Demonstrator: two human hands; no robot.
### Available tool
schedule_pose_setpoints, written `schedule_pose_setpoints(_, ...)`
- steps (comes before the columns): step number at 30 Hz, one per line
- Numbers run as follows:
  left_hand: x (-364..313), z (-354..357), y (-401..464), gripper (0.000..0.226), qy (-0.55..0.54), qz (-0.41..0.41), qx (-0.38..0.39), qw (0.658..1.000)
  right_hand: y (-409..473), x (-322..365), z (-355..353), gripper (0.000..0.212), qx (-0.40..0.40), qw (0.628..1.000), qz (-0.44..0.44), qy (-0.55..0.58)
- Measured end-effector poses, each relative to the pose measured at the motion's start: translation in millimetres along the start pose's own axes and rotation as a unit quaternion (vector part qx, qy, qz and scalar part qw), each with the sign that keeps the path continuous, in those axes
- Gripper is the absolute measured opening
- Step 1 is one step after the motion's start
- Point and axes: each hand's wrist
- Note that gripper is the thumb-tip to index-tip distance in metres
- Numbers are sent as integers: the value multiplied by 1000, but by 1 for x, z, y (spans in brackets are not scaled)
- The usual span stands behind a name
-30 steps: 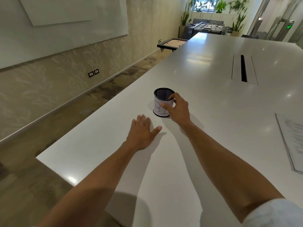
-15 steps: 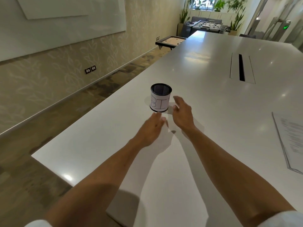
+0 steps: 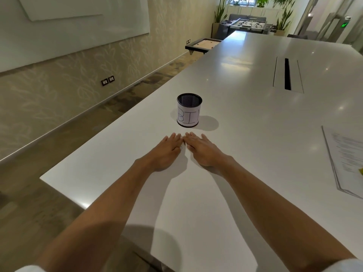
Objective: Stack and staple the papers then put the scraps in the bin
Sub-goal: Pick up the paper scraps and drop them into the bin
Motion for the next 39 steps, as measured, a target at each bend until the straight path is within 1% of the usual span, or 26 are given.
schedule_pose_setpoints(4,-4,7,-8,51,-8,4,9,1000,-13,5,-2,46,22,1000,-19,0)
schedule_pose_setpoints(6,-4,7,-12,50,-48,-2,16,999,-18,5,-5,42,37,999,-29,23)
schedule_pose_setpoints(8,-6,4,-17,51,-114,-23,-13,993,-23,2,-8,39,25,997,-34,67)
schedule_pose_setpoints(9,-5,1,-20,52,-127,-41,-38,990,-25,1,-10,41,3,996,-24,90)
schedule_pose_setpoints(11,-5,-5,-25,56,-78,-83,-69,991,-28,-3,-14,45,-54,993,20,107)
schedule_pose_setpoints(12,-5,-7,-28,57,-37,-99,-67,992,-30,-5,-15,45,-61,993,43,91)
schedule_pose_setpoints(14,-5,-5,-32,58,47,-108,-52,992,-31,-4,-15,45,-19,998,64,8)
schedule_pose_setpoints(16,-5,4,-31,57,109,-94,-57,988,-33,0,-10,52,26,996,77,-44)
schedule_pose_setpoints(18,-8,15,-27,54,134,-98,-77,983,-34,7,-5,58,34,994,89,-53)
schedule_pose_setpoints(21,-15,23,-22,50,135,-101,-100,981,-36,13,-3,58,28,994,88,-57)
schedule_pose_setpoints(28,-20,21,-7,47,121,-89,-97,984,-33,24,0,56,15,996,58,-70)
schedule_pose_setpoints(30,-22,18,-7,45,109,-80,-105,985,-32,27,0,55,16,996,48,-68)
schedule_pose_setpoints(33,-23,12,-12,38,74,-43,-135,987,-30,24,-2,52,22,997,40,-59)
schedule_pose_setpoints(36,-16,7,-14,26,-15,-40,-175,984,-31,18,-7,46,-22,998,43,-33)
schedule_pose_setpoints(38,-14,3,-13,16,-43,-46,-171,983,-27,16,-9,41,-50,997,62,-19)
schedule_pose_setpoints(39,-14,-1,-12,20,-39,-47,-158,986,-23,16,-10,42,-54,996,70,-20)
Point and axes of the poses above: each hand's wrist, its own y-axis towards the middle knuckle, its own z-axis out of the palm, x = y × z, and after that the axes turned 4 degrees about -y, right-handed
